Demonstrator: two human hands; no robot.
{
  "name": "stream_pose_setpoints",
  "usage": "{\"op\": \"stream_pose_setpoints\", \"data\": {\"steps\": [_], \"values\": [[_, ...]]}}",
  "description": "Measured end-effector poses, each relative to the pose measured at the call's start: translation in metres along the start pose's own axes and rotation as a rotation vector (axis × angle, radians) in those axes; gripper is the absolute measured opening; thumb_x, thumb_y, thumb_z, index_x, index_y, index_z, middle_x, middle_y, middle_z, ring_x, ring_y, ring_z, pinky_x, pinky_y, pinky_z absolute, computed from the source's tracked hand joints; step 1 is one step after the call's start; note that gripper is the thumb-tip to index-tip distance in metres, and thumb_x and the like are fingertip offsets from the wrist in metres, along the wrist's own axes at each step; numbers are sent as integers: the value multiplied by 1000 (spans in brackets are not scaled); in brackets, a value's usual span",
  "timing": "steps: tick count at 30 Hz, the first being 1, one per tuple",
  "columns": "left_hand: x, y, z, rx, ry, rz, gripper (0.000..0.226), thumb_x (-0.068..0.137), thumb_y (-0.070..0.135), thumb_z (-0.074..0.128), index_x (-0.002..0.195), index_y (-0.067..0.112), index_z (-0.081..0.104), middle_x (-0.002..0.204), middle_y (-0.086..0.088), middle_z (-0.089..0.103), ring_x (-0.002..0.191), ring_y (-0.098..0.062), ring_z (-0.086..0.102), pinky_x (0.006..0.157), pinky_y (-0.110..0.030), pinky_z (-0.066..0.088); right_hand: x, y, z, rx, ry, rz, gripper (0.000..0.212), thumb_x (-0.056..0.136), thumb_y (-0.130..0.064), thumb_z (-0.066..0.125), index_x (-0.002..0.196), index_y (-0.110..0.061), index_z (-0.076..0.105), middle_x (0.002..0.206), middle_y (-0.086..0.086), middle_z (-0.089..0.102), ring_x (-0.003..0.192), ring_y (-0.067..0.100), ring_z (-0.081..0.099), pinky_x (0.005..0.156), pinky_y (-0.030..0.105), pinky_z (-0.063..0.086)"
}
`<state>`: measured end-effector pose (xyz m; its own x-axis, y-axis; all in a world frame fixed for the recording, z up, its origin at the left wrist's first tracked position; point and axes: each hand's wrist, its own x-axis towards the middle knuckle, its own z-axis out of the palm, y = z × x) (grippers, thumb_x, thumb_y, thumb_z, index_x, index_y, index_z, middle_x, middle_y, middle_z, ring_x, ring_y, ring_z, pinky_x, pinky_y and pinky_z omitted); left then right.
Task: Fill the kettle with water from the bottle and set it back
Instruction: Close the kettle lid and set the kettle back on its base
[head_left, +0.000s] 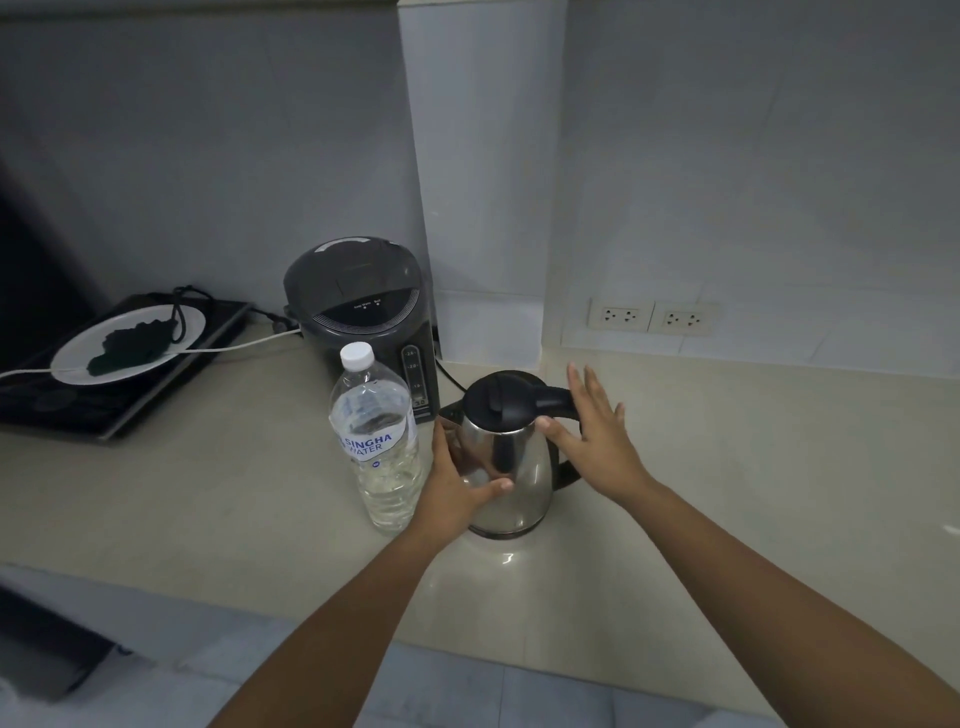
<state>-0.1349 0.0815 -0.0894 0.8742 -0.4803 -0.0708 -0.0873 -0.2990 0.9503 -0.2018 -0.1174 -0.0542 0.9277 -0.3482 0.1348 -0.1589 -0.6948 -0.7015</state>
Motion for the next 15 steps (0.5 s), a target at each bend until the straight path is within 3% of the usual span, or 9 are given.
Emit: {"op": "stream_pose_setpoints", "data": {"steps": [5,8,11,15], "values": [[-1,-5,1,-21,-8,-15,122,63,35,89,152,33,6,148,12,38,135,-6,38,115,-35,32,-2,25,1,312,-30,114,104,72,-80,54,153,-38,6,163,-7,10,149,9,7,120,48,18],[1,-9,1,-27,-6,-15,118,60,40,90,148,40,11,146,11,41,135,-9,41,114,-41,35,-1,27,5,345,-11,117,101,72,-78,57,152,-39,10,161,-10,16,148,9,11,119,46,21],[2,-10,1,-44,-19,-20,116,61,37,89,144,48,9,142,14,41,133,-7,41,115,-36,33,0,27,11,347,39,119,93,77,-70,59,152,-37,14,160,-9,19,148,10,14,119,42,22],[7,-13,0,-82,-57,-30,119,62,26,91,148,35,9,137,20,42,133,-5,40,114,-32,33,2,25,16,367,120,124,70,90,-47,60,150,-31,27,153,-5,34,140,10,30,108,25,29]]}}
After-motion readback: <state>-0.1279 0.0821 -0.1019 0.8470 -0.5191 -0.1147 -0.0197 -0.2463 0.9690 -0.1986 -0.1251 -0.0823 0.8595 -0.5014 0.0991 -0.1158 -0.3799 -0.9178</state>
